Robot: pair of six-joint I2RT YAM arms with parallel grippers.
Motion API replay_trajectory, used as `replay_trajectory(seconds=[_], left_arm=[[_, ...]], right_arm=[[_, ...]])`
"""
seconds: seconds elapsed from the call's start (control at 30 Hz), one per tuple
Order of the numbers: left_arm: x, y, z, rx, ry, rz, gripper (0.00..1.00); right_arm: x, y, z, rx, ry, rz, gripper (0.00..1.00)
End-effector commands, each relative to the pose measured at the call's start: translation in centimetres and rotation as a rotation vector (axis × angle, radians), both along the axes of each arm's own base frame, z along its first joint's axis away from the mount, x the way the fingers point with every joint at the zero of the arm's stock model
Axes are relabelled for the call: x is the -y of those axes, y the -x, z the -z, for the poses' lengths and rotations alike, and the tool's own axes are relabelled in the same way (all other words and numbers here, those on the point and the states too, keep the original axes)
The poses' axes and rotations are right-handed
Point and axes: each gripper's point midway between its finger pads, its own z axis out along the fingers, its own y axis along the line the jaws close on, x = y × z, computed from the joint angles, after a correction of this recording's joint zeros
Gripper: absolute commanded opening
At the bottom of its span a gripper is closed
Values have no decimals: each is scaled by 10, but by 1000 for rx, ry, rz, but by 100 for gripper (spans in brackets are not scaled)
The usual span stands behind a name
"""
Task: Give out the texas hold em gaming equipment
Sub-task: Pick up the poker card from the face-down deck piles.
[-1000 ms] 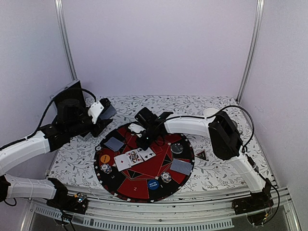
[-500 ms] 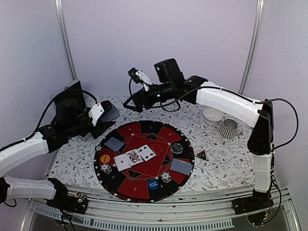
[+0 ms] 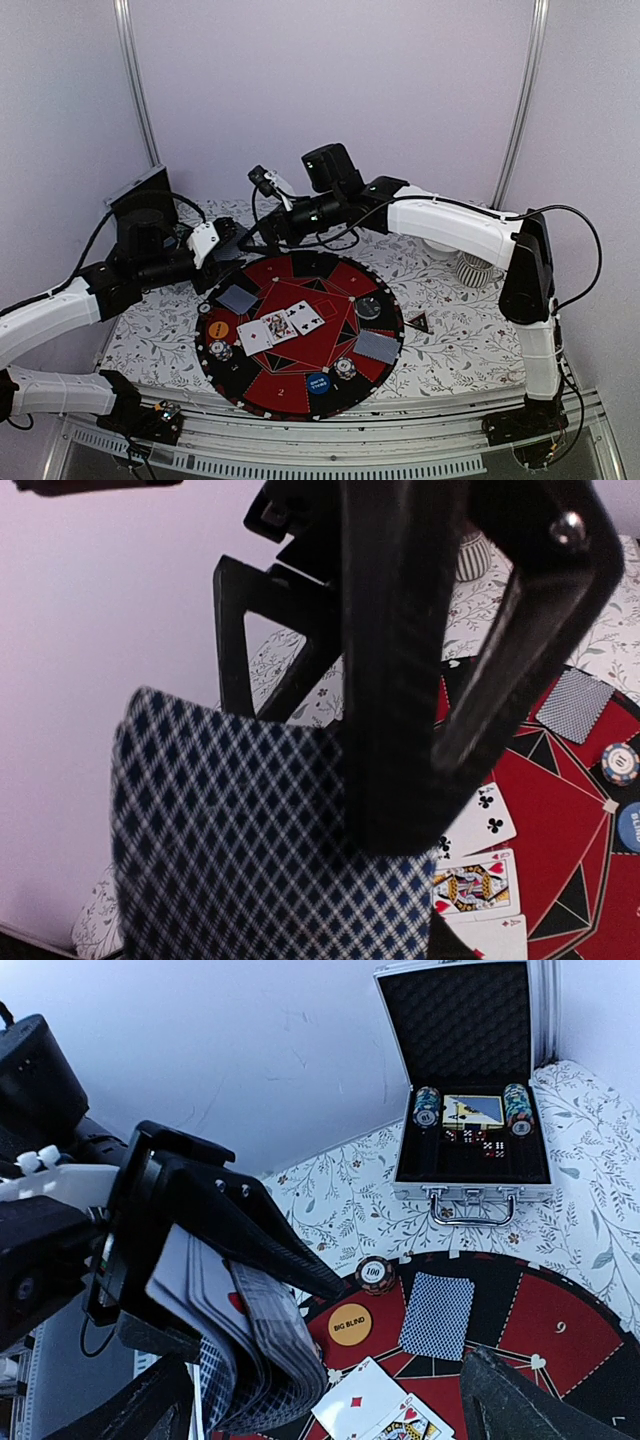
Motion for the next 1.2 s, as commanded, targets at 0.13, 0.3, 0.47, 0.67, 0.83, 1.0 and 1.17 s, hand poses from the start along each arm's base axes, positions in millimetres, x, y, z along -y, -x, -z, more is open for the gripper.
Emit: replay_trajectory(seconds=[0.13,0.3,0.47,0.67,0.83,1.0,1.17], left_arm=[[6,7,-3,16,7,36,42],[6,7,-3,18,5,35,42],[5,6,-4,22,5,29,42],[4,5,-4,22,4,24,42],[4,5,-4,23,3,21,42],[4,4,-3,20,1,17,42],[3,3,-3,21,-1,12,42]], right_arm=[[-22,-4,5,-12,-14,-8,94],[-17,-18,5,-20,-7,52,93],[-3,-36,10,-23,40,142,88],[10,-34,4,-8,61,146,73],[10,-20,-3,-14,52,89,50],[10,-13,-11,0,47,74,34],[14,-12,-15,10,55,84,13]])
